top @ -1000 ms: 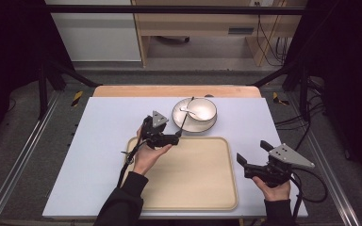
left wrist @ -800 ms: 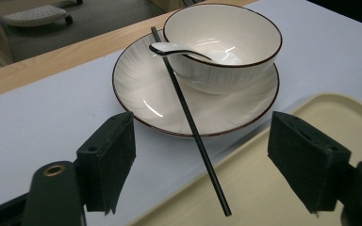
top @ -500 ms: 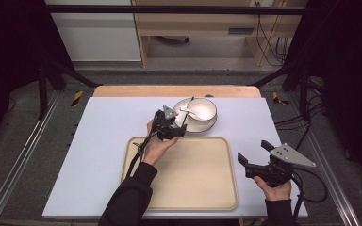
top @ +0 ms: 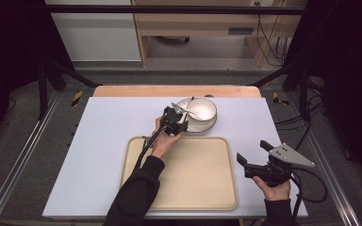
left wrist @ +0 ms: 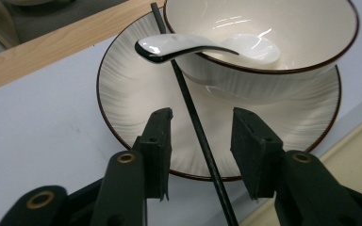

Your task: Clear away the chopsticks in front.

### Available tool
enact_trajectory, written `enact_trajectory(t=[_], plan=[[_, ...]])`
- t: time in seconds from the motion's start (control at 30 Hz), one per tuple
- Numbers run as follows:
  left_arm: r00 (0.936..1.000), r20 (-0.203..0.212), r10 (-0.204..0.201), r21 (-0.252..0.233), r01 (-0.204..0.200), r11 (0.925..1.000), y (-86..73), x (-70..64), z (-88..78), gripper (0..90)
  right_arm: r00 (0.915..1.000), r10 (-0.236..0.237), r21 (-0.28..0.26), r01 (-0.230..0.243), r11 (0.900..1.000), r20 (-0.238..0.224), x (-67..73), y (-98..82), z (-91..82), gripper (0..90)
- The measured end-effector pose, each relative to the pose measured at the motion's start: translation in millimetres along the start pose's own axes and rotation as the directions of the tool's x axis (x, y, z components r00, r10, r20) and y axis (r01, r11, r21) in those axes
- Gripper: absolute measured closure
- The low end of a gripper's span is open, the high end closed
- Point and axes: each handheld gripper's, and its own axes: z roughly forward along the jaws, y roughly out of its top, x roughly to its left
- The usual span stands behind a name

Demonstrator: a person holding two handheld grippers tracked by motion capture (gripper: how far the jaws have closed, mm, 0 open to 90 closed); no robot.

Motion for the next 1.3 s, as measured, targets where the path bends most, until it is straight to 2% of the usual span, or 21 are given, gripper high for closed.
enact_trajectory(t=[0.07, 0.27, 0.57, 0.63, 0.9, 1.03, 1.17, 1.3], plan=[[1.0, -0.005, 0.0, 0.019, 0.0, 0.9998, -0.3, 0.2, 4.8, 60.5, 1.0, 0.004, -0.006, -0.004, 1.0, 0.0, -0.4, 0.1, 0.0, 4.9], [0.9999, 0.0, -0.017, 0.022, 0.017, 0.9996, -0.7, 0.5, 11.6, 70.3, 1.0, 0.007, -0.009, -0.007, 1.0, 0.001, -0.7, 0.6, -1.1, 4.9], [0.9982, 0.0, -0.059, 0.026, 0.059, 0.9979, 1.4, -2.7, 17.8, 78.9, 1.0, 0.002, -0.013, -0.002, 1.0, -0.002, 0.0, 0.8, -0.7, 5.0], [0.9967, 0.0, -0.081, 0.024, 0.081, 0.9965, 1.9, -2.0, 18.0, 79.4, 1.0, 0.004, -0.012, -0.004, 1.0, -0.002, -0.2, 0.7, -0.7, 5.0], [0.9929, -0.031, -0.115, 0.025, 0.115, 0.993, 1.9, -0.4, 17.4, 83.0, 1.0, -0.005, -0.011, 0.005, 1.0, -0.005, 0.2, 0.3, 0.3, 5.0], [0.991, -0.046, -0.126, 0.02, 0.127, 0.9917, 1.4, 1.2, 16.6, 84.5, 1.0, 0.002, -0.008, -0.002, 1.0, -0.006, 0.5, 0.0, 0.9, 5.0], [0.9907, -0.042, -0.129, 0.023, 0.13, 0.9912, 1.3, 4.1, 14.2, 85.0, 1.0, 0.001, -0.007, -0.001, 1.0, -0.006, 0.6, -0.2, 1.0, 5.0], [0.9899, -0.047, -0.134, 0.002, 0.134, 0.991, -0.1, 6.4, 7.2, 85.3, 1.0, 0.006, -0.011, -0.006, 1.0, -0.003, -0.4, -0.1, 0.1, 5.0]])
